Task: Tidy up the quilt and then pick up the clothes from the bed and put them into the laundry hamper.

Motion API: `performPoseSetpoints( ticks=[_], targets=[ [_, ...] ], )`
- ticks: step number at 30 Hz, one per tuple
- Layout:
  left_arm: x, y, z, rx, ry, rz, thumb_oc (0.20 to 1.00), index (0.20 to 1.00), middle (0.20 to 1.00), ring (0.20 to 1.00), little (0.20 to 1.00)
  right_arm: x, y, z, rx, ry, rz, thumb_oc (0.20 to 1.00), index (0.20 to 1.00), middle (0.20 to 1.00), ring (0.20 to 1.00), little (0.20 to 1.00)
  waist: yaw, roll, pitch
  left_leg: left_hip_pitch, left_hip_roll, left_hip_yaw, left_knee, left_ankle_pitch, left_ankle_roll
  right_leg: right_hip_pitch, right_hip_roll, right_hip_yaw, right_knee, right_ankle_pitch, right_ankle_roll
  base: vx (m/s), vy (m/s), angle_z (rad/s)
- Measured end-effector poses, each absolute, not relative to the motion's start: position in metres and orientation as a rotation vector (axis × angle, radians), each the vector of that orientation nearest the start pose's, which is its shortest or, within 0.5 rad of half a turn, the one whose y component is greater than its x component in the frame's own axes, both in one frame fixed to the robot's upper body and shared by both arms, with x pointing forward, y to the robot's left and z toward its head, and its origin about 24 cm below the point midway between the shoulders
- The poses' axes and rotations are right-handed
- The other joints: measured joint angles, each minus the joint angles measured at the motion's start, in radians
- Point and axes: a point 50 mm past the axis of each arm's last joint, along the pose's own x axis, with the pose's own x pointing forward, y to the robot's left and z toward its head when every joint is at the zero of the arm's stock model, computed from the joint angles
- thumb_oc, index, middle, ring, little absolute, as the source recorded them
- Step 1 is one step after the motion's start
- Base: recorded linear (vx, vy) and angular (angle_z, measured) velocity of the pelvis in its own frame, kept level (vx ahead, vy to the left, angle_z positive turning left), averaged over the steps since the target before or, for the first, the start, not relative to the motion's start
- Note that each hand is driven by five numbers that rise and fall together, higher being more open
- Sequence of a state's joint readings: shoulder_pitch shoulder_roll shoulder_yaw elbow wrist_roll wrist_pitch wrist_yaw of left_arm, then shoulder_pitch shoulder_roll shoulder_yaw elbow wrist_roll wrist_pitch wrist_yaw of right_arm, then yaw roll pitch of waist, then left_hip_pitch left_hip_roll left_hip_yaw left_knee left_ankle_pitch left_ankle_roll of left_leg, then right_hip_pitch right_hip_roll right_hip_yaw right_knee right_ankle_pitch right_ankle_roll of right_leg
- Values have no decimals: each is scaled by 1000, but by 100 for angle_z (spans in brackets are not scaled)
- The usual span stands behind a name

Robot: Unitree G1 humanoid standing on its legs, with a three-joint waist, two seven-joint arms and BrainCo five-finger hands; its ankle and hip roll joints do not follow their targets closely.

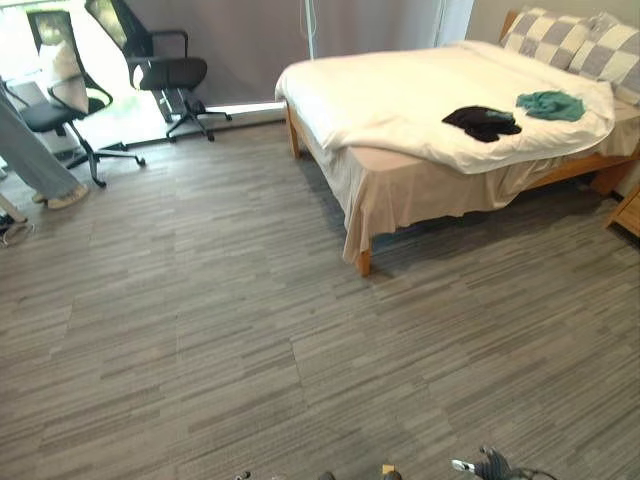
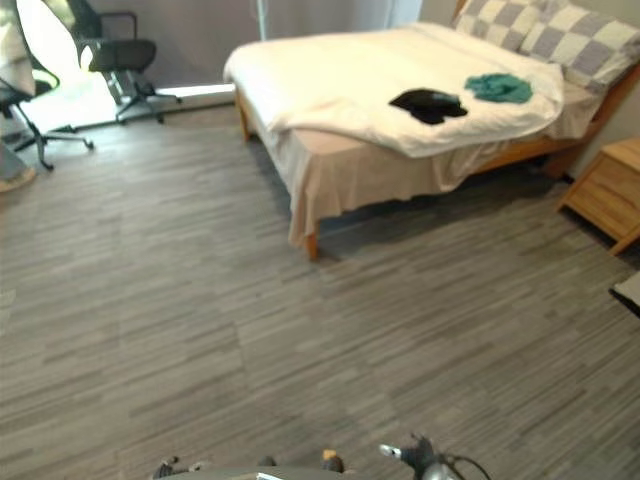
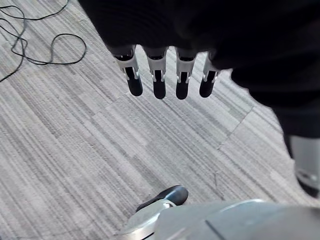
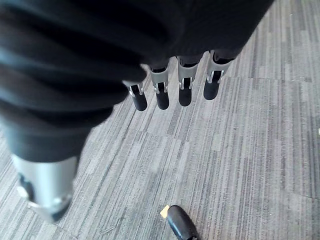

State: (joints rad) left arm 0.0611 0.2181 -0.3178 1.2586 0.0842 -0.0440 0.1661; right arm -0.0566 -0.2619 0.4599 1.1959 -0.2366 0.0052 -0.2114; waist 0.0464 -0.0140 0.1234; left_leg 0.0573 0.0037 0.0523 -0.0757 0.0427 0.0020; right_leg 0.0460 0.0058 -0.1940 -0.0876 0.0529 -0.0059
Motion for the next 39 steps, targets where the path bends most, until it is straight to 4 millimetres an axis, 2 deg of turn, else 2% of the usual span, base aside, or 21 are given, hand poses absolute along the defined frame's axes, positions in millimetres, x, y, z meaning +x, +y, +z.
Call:
performPoseSetpoints(
  ticks=[3,6,8,15,18,20,21,22,23,25,27,30,31,32,33,34,35,36,37,38,39],
  targets=[
    [66,222,-167,557,1220,-59,1000,1000,1000,1000,1000,118,-216,-156,-828,1059,216,1000,1000,1000,1000,1000,0,5,48,17,-8,0,-4,4,8,13,-7,-1,0,16,5,9,7,0],
    [75,222,-165,556,1191,-58,1000,1000,1000,1000,1000,122,-220,-154,-838,1050,202,1000,1000,1000,1000,1000,-13,24,67,18,-13,7,-4,2,11,15,-10,1,0,28,-4,30,25,-8],
    [80,223,-164,562,1176,-55,1000,1000,1000,1000,1000,124,-220,-153,-840,1044,204,1000,1000,1000,1000,1000,-15,23,68,20,-13,14,-4,2,11,15,-10,4,1,29,-4,28,39,-9],
    [116,216,-155,574,1055,-82,1000,1000,1000,1000,1000,129,-218,-152,-838,1024,203,1000,1000,1000,1000,1000,-17,8,96,15,-10,29,-6,-12,11,-6,-6,30,0,26,4,22,71,-12],
    [134,216,-149,593,996,-99,1000,1000,1000,1000,1000,129,-220,-151,-822,1029,189,1000,1000,1000,1000,1000,-20,-20,113,-16,-22,44,-10,-26,23,-48,-7,36,21,30,11,15,87,-14],
    [147,221,-143,622,967,-98,1000,1000,1000,1000,1000,143,-220,-146,-826,994,185,1000,1000,1000,1000,1000,-25,-8,137,-39,-5,51,-12,-16,36,-123,-1,14,116,51,39,194,151,-36],
    [151,229,-140,635,965,-79,1000,1000,1000,1000,1000,150,-218,-144,-819,980,182,1000,1000,1000,1000,1000,-31,-22,160,-29,-1,75,-6,-29,39,-168,-6,-16,207,44,72,333,120,-65],
    [155,227,-140,639,960,-80,1000,1000,1000,1000,1000,160,-219,-139,-802,954,153,1000,1000,1000,1000,1000,-32,-2,186,-10,30,78,-10,-28,53,-232,-18,-50,330,4,109,512,-10,-47],
    [148,231,-143,661,999,-84,1000,1000,1000,1000,1000,167,-227,-133,-740,934,86,1000,1000,1000,1000,1000,-81,-10,197,17,22,78,-13,-40,54,-301,-103,-142,437,-62,125,626,-78,-21],
    [145,230,-144,682,1012,-102,1000,1000,1000,1000,1000,155,-227,-138,-702,969,55,1000,1000,1000,1000,1000,-91,-38,190,36,4,85,-10,-65,45,-338,-179,-168,348,-68,117,509,-97,1],
    [146,227,-145,698,1019,-123,1000,1000,1000,1000,1000,152,-226,-140,-664,994,15,1000,1000,1000,1000,1000,-104,-35,191,35,-7,77,-10,-75,38,-330,-200,-196,75,-56,136,436,-75,7],
    [134,231,-149,710,1054,-129,1000,1000,1000,1000,1000,140,-227,-144,-664,1020,16,1000,1000,1000,1000,1000,-108,-32,190,67,-18,81,-4,-117,26,-331,-221,-232,0,-46,154,626,-55,-7],
    [121,229,-154,728,1083,-165,1000,1000,1000,1000,1000,127,-230,-149,-647,1074,3,1000,1000,1000,1000,1000,-124,-12,179,110,-7,80,-9,-152,19,-322,-204,-272,23,-40,146,889,-65,1],
    [114,227,-156,726,1103,-174,1000,1000,1000,1000,1000,123,-231,-150,-649,1086,1,1000,1000,1000,1000,1000,-123,12,174,124,4,87,-5,-171,12,-316,-192,-279,58,-39,134,871,-97,-3],
    [96,222,-162,722,1154,-201,1000,1000,1000,1000,1000,120,-236,-150,-654,1100,-9,1000,1000,1000,1000,1000,-135,55,161,169,42,91,17,-213,-27,-295,-155,-284,146,-39,61,439,-94,1],
    [89,217,-165,712,1170,-214,1000,1000,1000,1000,1000,112,-241,-150,-665,1120,-15,1000,1000,1000,1000,1000,-150,80,145,171,68,90,85,-245,-50,-271,-141,-282,149,-18,53,558,-194,5],
    [81,214,-167,696,1189,-215,1000,1000,1000,1000,1000,104,-246,-151,-679,1139,-11,1000,1000,1000,1000,1000,-149,105,121,153,102,82,226,-264,-89,-207,-102,-285,114,11,43,461,-144,2],
    [73,215,-168,682,1205,-200,1000,1000,1000,1000,1000,104,-246,-152,-680,1141,-8,1000,1000,1000,1000,1000,-129,103,101,45,128,63,530,-237,-129,-138,-63,-292,70,-1,25,608,-164,-60],
    [77,217,-167,693,1189,-192,1000,1000,1000,1000,1000,107,-244,-151,-688,1130,12,1000,1000,1000,1000,1000,-84,59,90,-68,115,28,777,-196,-178,-117,-77,-253,55,55,-44,415,-58,-103],
    [75,215,-168,685,1198,-197,1000,1000,1000,1000,1000,111,-241,-150,-703,1111,36,1000,1000,1000,1000,1000,-68,77,78,-108,111,-6,862,-191,-188,-92,-52,-233,44,61,-72,310,-45,-115],
    [74,214,-168,678,1197,-193,1000,1000,1000,1000,1000,123,-243,-146,-712,1074,31,1000,1000,1000,1000,1000,-64,59,74,-178,103,-38,919,-190,-188,-68,-42,-209,27,36,-85,458,64,-83]
  ],
)
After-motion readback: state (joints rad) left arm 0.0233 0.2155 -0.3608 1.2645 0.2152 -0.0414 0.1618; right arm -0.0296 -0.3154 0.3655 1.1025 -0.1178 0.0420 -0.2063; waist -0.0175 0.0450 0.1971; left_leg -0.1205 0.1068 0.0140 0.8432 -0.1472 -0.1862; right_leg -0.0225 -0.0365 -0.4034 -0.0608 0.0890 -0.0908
